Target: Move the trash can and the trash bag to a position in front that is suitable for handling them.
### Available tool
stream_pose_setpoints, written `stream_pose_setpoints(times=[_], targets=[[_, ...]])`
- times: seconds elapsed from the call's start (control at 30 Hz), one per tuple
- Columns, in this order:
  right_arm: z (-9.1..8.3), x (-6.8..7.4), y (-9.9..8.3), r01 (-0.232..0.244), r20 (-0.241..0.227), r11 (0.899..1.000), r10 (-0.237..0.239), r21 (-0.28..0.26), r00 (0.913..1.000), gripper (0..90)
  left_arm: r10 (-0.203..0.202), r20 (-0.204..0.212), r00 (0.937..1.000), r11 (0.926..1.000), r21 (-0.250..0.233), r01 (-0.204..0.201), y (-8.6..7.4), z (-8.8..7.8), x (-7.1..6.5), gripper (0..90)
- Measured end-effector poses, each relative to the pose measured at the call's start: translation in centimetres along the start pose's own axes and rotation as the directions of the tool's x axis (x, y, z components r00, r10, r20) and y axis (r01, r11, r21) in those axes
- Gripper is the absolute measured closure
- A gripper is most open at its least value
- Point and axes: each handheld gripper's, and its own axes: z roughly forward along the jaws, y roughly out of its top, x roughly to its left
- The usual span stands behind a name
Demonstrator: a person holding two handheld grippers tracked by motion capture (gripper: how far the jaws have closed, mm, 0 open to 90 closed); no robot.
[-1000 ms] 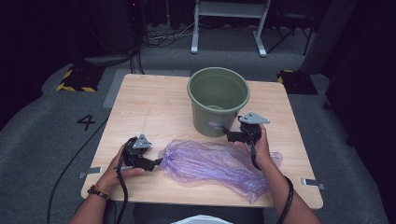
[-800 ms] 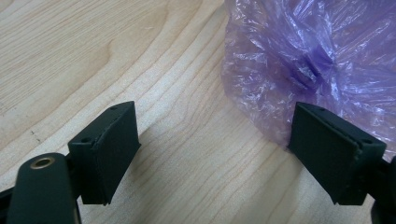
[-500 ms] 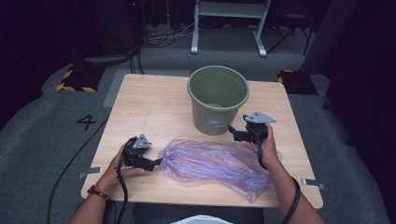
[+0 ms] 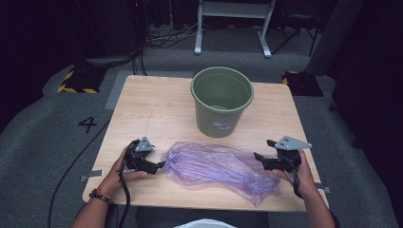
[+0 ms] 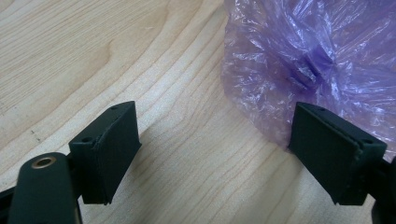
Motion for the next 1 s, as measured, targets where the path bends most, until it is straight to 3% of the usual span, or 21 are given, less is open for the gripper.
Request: stream_pose_setpoints(times=[0.1,0.3,0.37,0.4,0.47,0.57,0.77,1.0], targets=[[-1.4,0.6,-1.2,-0.015,-0.048,1.000,0.014,-0.010,0.9988,30.0,-0.001,-0.001,1.0000,1.0000,0.000,0.001,0.0,0.0,0.0,16.0],[-2.7,2.3,-3.3,0.015,-0.119,1.000,-0.014,0.008,0.9928,33.4,-0.004,0.001,1.0000,1.0000,0.001,0.004,0.0,0.0,-0.1,16.0],[-2.6,2.6,-3.7,0.029,-0.132,0.999,-0.027,0.014,0.9909,33.5,-0.004,0.001,1.0000,1.0000,0.001,0.004,0.0,0.0,-0.1,16.0],[-2.2,3.1,-4.6,0.042,-0.169,0.998,-0.033,0.048,0.9851,36.6,-0.004,0.001,1.0000,1.0000,0.000,0.004,0.0,0.0,-0.1,16.0],[-1.7,3.4,-5.3,0.064,-0.184,0.995,-0.050,0.073,0.9817,37.0,-0.004,0.001,1.0000,1.0000,0.000,0.004,0.0,0.0,-0.1,16.0],[-0.9,3.4,-6.0,0.057,-0.210,0.994,-0.036,0.097,0.9771,42.4,-0.003,0.002,1.0000,1.0000,0.001,0.003,0.0,0.0,-0.1,16.0],[0.2,3.0,-7.1,0.056,-0.201,0.988,-0.027,0.141,0.9793,53.9,-0.002,0.001,1.0000,1.0000,0.000,0.002,0.0,0.0,-0.1,15.9],[0.1,1.9,-7.4,0.036,-0.171,0.992,-0.015,0.124,0.9851,65.0,-0.009,-0.005,0.9999,1.0000,0.002,0.009,0.1,0.1,-0.3,15.2]])
